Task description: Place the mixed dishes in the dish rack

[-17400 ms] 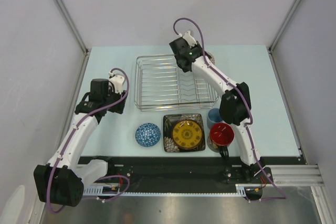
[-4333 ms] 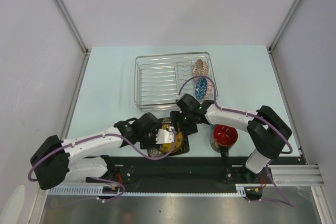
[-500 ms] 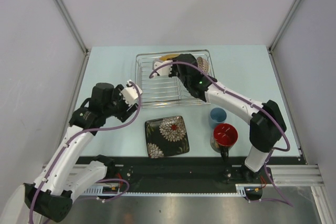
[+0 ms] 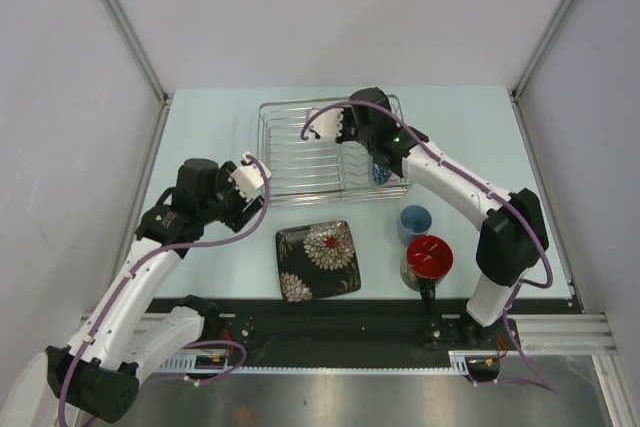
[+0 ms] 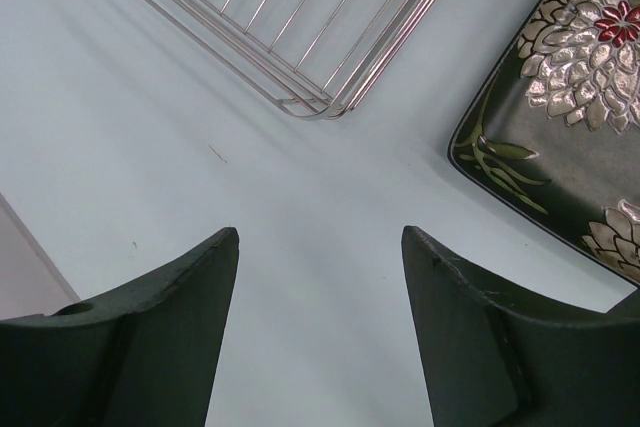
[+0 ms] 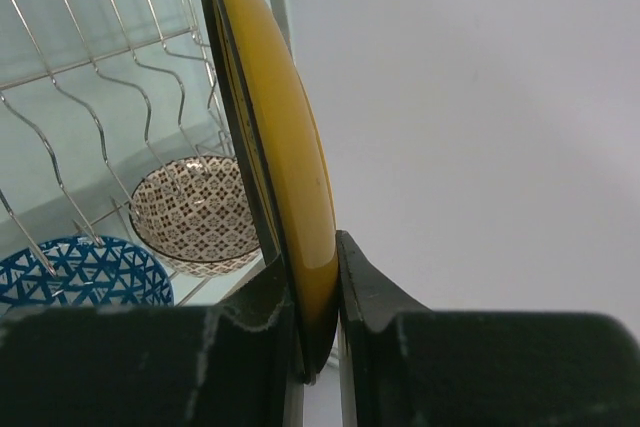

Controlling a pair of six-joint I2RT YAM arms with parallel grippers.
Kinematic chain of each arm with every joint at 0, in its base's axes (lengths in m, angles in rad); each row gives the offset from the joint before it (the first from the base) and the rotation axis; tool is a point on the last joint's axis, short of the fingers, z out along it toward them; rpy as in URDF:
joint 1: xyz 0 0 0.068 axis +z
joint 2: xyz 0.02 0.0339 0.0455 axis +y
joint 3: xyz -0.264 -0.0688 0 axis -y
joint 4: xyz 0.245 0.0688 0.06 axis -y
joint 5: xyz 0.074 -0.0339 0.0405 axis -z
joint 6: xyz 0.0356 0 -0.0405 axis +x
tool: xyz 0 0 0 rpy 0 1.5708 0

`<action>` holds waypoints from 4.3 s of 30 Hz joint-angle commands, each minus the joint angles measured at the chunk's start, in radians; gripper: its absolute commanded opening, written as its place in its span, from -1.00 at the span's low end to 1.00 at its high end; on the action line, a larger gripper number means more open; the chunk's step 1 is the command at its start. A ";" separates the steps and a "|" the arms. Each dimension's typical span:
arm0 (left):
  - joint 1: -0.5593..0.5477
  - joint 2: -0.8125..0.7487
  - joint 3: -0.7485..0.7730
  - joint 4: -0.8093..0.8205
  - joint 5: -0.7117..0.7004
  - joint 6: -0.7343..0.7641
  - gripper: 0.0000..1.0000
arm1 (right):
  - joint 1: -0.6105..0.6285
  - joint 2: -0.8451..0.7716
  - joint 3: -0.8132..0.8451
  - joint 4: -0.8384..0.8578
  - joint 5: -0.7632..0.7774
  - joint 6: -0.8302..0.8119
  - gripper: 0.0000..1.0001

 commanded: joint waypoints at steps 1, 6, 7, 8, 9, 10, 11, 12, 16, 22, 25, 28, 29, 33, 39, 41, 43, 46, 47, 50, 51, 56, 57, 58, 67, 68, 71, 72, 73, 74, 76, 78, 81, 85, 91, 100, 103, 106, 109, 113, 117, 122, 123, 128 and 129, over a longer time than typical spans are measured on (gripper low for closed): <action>0.011 0.003 0.005 0.039 0.028 -0.020 0.43 | -0.043 0.020 0.057 -0.032 -0.083 0.051 -1.00; 0.011 -0.003 0.001 0.034 0.025 -0.020 0.43 | -0.067 0.066 0.058 -0.007 -0.123 0.089 -1.00; 0.011 -0.002 -0.001 0.033 0.026 -0.019 0.43 | -0.069 0.073 0.057 0.002 -0.131 0.094 -1.00; 0.011 -0.003 -0.001 0.034 0.026 -0.017 0.43 | -0.070 0.079 0.057 0.008 -0.135 0.104 -1.00; 0.011 -0.005 -0.001 0.034 0.023 -0.017 0.43 | -0.075 0.095 0.058 0.014 -0.142 0.104 -1.00; 0.011 -0.003 -0.001 0.034 0.025 -0.017 0.43 | -0.076 0.104 0.058 0.030 -0.140 0.104 -1.00; 0.012 -0.002 -0.001 0.036 0.025 -0.016 0.43 | -0.078 0.110 0.061 0.036 -0.140 0.103 -1.00; 0.011 -0.002 -0.001 0.034 0.023 -0.016 0.43 | -0.081 0.127 0.070 0.040 -0.142 0.104 -1.00; 0.012 -0.002 -0.004 0.037 0.020 -0.008 0.43 | -0.086 0.161 0.096 0.062 -0.143 0.098 -1.00; 0.012 0.001 -0.010 0.042 0.017 0.000 0.43 | -0.098 0.187 0.101 0.082 -0.143 0.086 -1.00; 0.012 0.006 -0.008 0.045 0.014 0.001 0.43 | -0.109 0.188 0.090 0.088 -0.142 0.080 -1.00; 0.014 0.009 -0.004 0.048 0.016 0.003 0.43 | -0.122 0.185 0.077 0.091 -0.146 0.081 -1.00; 0.014 0.011 -0.002 0.048 0.016 0.003 0.43 | -0.125 0.182 0.067 0.093 -0.148 0.081 -1.00; 0.014 0.015 0.004 0.050 0.014 0.003 0.43 | -0.138 0.173 0.034 0.099 -0.148 0.086 -1.00; 0.014 0.021 0.011 0.054 0.016 0.000 0.43 | -0.159 0.190 0.018 0.109 -0.151 0.115 -1.00; 0.014 0.023 0.015 0.051 0.016 0.000 0.43 | -0.161 0.198 0.020 0.113 -0.149 0.132 -1.00; 0.014 0.023 0.015 0.050 0.016 -0.002 0.43 | -0.158 0.218 0.029 0.111 -0.136 0.147 -1.00; 0.014 0.021 0.015 0.048 0.016 0.000 0.43 | -0.150 0.244 0.055 0.103 -0.139 0.187 -1.00; 0.014 0.020 0.015 0.048 0.016 0.000 0.43 | -0.149 0.247 0.058 0.096 -0.142 0.196 -1.00; 0.014 0.021 0.018 0.048 0.016 -0.002 0.43 | -0.138 0.273 0.069 0.103 -0.136 0.212 -1.00; 0.014 0.020 0.019 0.045 0.014 0.000 0.43 | -0.136 0.283 0.069 0.106 -0.128 0.213 -1.00; 0.014 0.020 0.027 0.039 0.014 0.000 0.43 | -0.129 0.316 0.103 0.125 -0.082 0.253 -0.94; 0.014 0.018 0.027 0.039 0.014 0.000 0.43 | -0.129 0.317 0.107 0.122 -0.082 0.261 -0.91; 0.014 0.018 0.024 0.039 0.014 0.001 0.43 | -0.127 0.317 0.110 0.123 -0.065 0.267 -0.88; 0.014 0.011 0.010 0.048 0.014 0.001 0.43 | -0.126 0.288 0.118 0.136 0.045 0.333 -0.32; 0.014 0.011 0.010 0.050 0.016 0.001 0.43 | -0.122 0.284 0.121 0.120 0.052 0.342 -0.07; 0.014 0.011 0.010 0.050 0.012 0.004 0.43 | -0.116 0.276 0.149 0.065 0.058 0.377 0.99; 0.014 0.012 0.010 0.050 0.012 0.004 0.43 | -0.113 0.273 0.153 0.060 0.065 0.396 0.99; 0.014 0.011 0.011 0.050 0.015 0.003 0.43 | -0.112 0.270 0.164 0.056 0.065 0.408 1.00; 0.014 0.012 0.013 0.051 0.014 0.003 0.43 | -0.109 0.270 0.172 0.039 0.067 0.416 1.00; 0.014 0.012 0.015 0.050 0.017 0.001 0.43 | -0.096 0.270 0.191 0.034 0.090 0.439 0.99; 0.014 0.012 0.016 0.048 0.016 0.001 0.43 | -0.089 0.265 0.201 0.024 0.101 0.447 0.99; 0.014 0.011 0.018 0.042 0.016 0.004 0.43 | -0.063 0.236 0.195 0.016 0.114 0.443 0.99; 0.014 0.009 0.024 0.039 0.016 0.007 0.43 | -0.041 0.178 0.185 -0.071 0.095 0.512 0.99; 0.014 0.012 0.041 0.034 0.020 0.010 0.43 | 0.006 0.023 0.103 -0.179 0.053 0.716 1.00; 0.014 -0.066 -0.039 0.008 -0.035 0.122 0.43 | -0.042 -0.273 -0.038 -0.355 -0.349 1.346 0.99; 0.014 -0.104 -0.090 -0.007 -0.055 0.170 0.43 | -0.089 -0.319 -0.140 -0.343 -0.575 1.471 0.99; 0.014 -0.132 -0.146 -0.027 -0.061 0.207 0.42 | 0.030 -0.350 -0.213 -0.409 -0.343 1.459 0.99; 0.014 -0.161 -0.194 -0.045 -0.060 0.225 0.43 | 0.069 -0.416 -0.347 -0.348 -0.369 1.584 1.00; 0.012 -0.183 -0.251 -0.053 -0.057 0.259 0.41 | 0.069 -0.468 -0.491 -0.271 -0.468 1.686 0.88; 0.000 -0.175 -0.286 -0.059 -0.038 0.289 0.41 | 0.086 -0.445 -0.591 -0.220 -0.495 1.761 0.70; -0.060 -0.138 -0.308 -0.059 -0.037 0.305 0.42 | 0.117 -0.411 -0.654 -0.139 -0.482 1.804 0.66; -0.089 -0.132 -0.312 -0.055 -0.041 0.306 0.41 | 0.128 -0.389 -0.658 -0.116 -0.482 1.812 0.61; -0.164 -0.095 -0.363 -0.006 -0.063 0.340 0.43 | 0.164 -0.312 -0.697 -0.043 -0.464 1.830 0.60; -0.176 -0.083 -0.367 0.011 -0.064 0.343 0.43 | 0.177 -0.303 -0.701 -0.036 -0.459 1.830 0.61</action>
